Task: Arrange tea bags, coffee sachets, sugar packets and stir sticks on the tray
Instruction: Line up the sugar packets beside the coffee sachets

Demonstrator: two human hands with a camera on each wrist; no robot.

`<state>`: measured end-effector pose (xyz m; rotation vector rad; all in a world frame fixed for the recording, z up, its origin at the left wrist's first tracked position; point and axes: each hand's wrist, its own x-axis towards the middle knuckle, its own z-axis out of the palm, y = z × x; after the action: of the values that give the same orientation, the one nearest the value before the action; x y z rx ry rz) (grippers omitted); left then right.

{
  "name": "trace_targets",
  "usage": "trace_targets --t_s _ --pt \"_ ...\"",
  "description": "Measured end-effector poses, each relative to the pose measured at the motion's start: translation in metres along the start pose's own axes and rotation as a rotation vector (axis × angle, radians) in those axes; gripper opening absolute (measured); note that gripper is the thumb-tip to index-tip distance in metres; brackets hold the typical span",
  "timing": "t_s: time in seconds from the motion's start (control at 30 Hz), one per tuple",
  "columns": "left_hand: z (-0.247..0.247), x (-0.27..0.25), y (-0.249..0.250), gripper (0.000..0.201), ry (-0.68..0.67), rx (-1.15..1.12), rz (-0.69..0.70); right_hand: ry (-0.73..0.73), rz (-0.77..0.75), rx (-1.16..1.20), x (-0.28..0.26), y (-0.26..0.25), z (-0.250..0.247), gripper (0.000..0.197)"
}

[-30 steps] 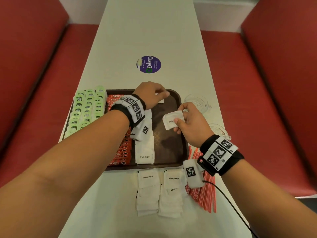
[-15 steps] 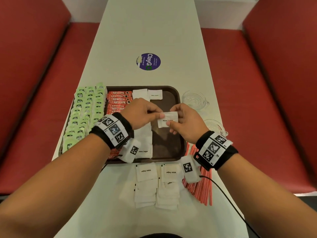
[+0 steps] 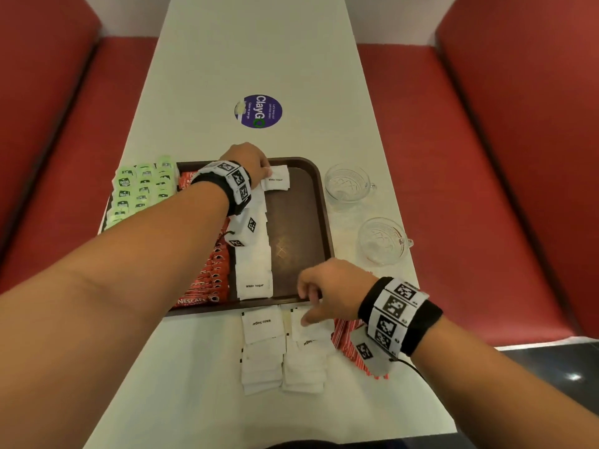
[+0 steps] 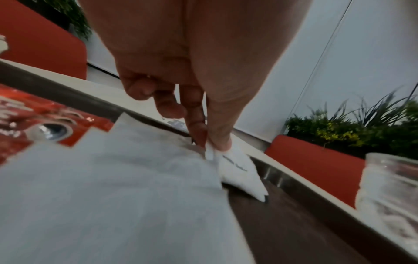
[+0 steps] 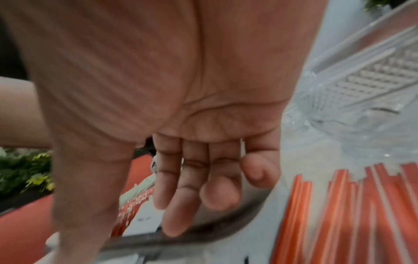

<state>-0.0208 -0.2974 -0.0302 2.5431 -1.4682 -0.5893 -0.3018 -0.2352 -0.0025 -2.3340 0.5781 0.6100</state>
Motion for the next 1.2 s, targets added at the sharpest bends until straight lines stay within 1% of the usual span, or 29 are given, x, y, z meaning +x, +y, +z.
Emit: trace_targets --t_s 0.07,0.13,0.2,0.23,0.3,0.37,0.47,0.53,0.6,0.67,0.73,0.83,0.93,1.0,1.07,1.2 --pt "0.004 0.007 -0.001 0.019 -0.017 0.06 -0.036 -0.023 -0.009 -0.104 -0.002 0.0 0.006 0.038" --pt "0.006 0.01 0.0 0.022 0.006 0.102 -0.058 -0.036 -0.011 -0.175 -0.003 0.001 0.011 0.039" --pt "0.008 0.012 0.003 0.026 0.055 0.138 -0.029 -0.04 -0.001 -0.223 -0.004 0.002 0.014 0.04" --pt "0.009 0.012 0.006 0.026 0.058 0.151 -0.001 -0.034 0.003 -0.24 -0.004 0.001 0.015 0.04" --pt "0.013 0.012 0.011 0.025 0.008 0.205 0.051 -0.01 0.001 -0.27 -0.004 0.0 0.018 0.04" --pt "0.017 0.012 0.015 0.028 -0.035 0.271 0.061 0.011 -0.001 -0.291 -0.004 0.0 0.021 0.041" --pt "0.016 0.009 0.018 0.029 -0.044 0.286 0.052 0.013 0.01 -0.313 -0.004 0.0 0.025 0.042" --pt "0.014 0.0 0.02 0.033 -0.036 0.286 0.062 0.018 0.017 -0.32 -0.005 -0.001 0.026 0.041" --pt "0.01 -0.018 0.023 0.037 0.004 0.25 0.085 0.029 0.026 -0.331 -0.006 -0.002 0.029 0.04" --pt "0.005 -0.044 0.028 0.033 0.072 0.177 0.132 0.03 0.043 -0.345 -0.006 -0.003 0.032 0.039" --pt "0.001 -0.078 0.034 0.026 0.1 0.126 0.188 0.043 0.052 -0.359 -0.007 -0.005 0.035 0.037" --pt "0.003 -0.132 0.037 0.018 0.049 0.095 0.284 0.05 0.057 -0.378 -0.009 -0.009 0.035 0.035" --pt "0.012 -0.179 0.037 0.011 -0.024 0.06 0.352 0.04 0.064 -0.358 -0.014 -0.013 0.035 0.031" --pt "0.02 -0.205 0.034 0.01 -0.086 0.11 0.377 0.043 0.055 -0.345 -0.017 -0.013 0.037 0.023" --pt "0.032 -0.223 0.029 0.016 -0.141 0.243 0.394 0.063 0.036 -0.328 -0.02 -0.012 0.039 0.015" --pt "0.051 -0.245 0.018 0.024 -0.207 0.468 0.287 0.112 -0.005 -0.255 -0.026 -0.009 0.041 0.018"
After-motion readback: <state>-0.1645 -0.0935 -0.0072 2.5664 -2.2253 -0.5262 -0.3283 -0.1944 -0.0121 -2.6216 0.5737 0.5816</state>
